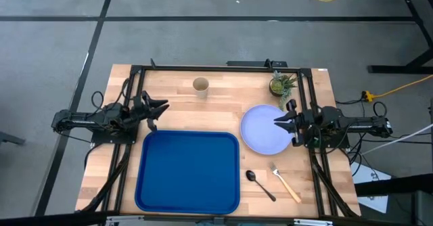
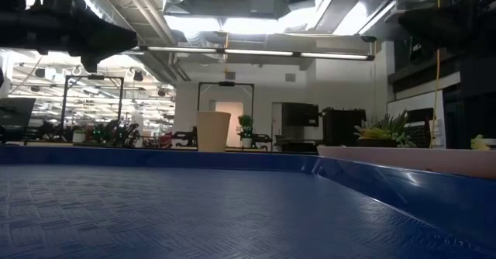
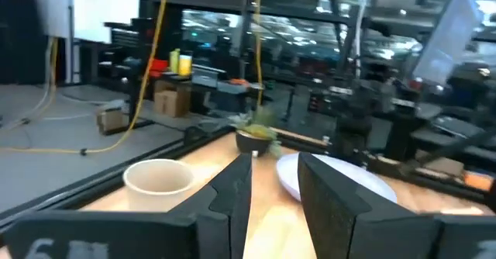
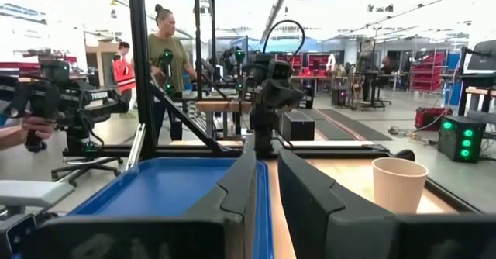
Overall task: Pick and place plate/cup/fork/spoon on tray
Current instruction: Put the white cup on the blue serving tray
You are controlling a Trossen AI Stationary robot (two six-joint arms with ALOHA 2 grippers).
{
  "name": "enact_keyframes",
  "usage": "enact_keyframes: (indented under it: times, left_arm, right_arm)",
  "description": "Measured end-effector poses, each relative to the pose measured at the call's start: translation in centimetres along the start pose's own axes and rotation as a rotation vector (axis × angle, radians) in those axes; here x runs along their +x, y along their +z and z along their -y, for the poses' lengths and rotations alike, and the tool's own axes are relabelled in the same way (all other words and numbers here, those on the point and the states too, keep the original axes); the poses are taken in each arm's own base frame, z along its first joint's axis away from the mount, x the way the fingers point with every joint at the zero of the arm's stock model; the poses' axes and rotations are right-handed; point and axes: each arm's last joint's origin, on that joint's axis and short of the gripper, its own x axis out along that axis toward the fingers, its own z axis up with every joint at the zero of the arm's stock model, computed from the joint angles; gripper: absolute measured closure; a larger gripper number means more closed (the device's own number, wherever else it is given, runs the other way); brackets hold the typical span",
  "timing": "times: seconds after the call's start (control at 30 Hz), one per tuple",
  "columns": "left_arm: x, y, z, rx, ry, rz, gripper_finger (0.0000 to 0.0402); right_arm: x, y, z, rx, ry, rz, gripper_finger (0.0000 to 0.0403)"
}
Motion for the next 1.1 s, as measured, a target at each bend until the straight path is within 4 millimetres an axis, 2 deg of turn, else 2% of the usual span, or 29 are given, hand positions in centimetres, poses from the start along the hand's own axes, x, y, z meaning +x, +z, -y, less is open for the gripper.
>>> enact_keyframes:
  times: [0.13,0.23,0.37,0.6,0.8,0.87,1.0,1.1]
  left_arm:
    - [0.0,0.3,0.1,-0.045,-0.037,0.025,0.0301]
    - [-0.1,1.4,0.3,-0.057,-0.066,0.133,0.0301]
    - [-0.4,2.9,0.0,-0.083,0.06,0.282,0.0301]
    - [-0.5,3.2,-0.4,-0.062,0.175,0.319,0.0301]
    - [-0.5,3.1,-0.7,-0.089,0.252,0.319,0.0301]
    - [-0.5,3.3,-0.7,-0.096,0.221,0.341,0.0301]
    - [-0.6,4.0,-0.2,-0.106,0.036,0.404,0.0302]
    - [-0.7,4.6,-0.5,-0.135,0.091,0.474,0.0304]
  right_arm:
    - [0.0,0.2,0.0,-0.001,0.001,0.022,0.0341]
    - [0.0,0.5,0.0,-0.003,0.003,0.047,0.0341]
    - [0.0,0.7,0.0,-0.003,0.003,0.069,0.0341]
    - [0.0,0.5,0.0,-0.002,0.003,0.054,0.0341]
    - [0.0,0.5,0.0,0.179,0.008,0.053,0.0341]
    - [0.0,0.5,0.0,0.211,0.008,0.053,0.0341]
    - [0.0,0.8,0.0,0.207,0.011,0.08,0.0341]
    - [0.0,1.0,0.0,0.21,0.014,0.099,0.0341]
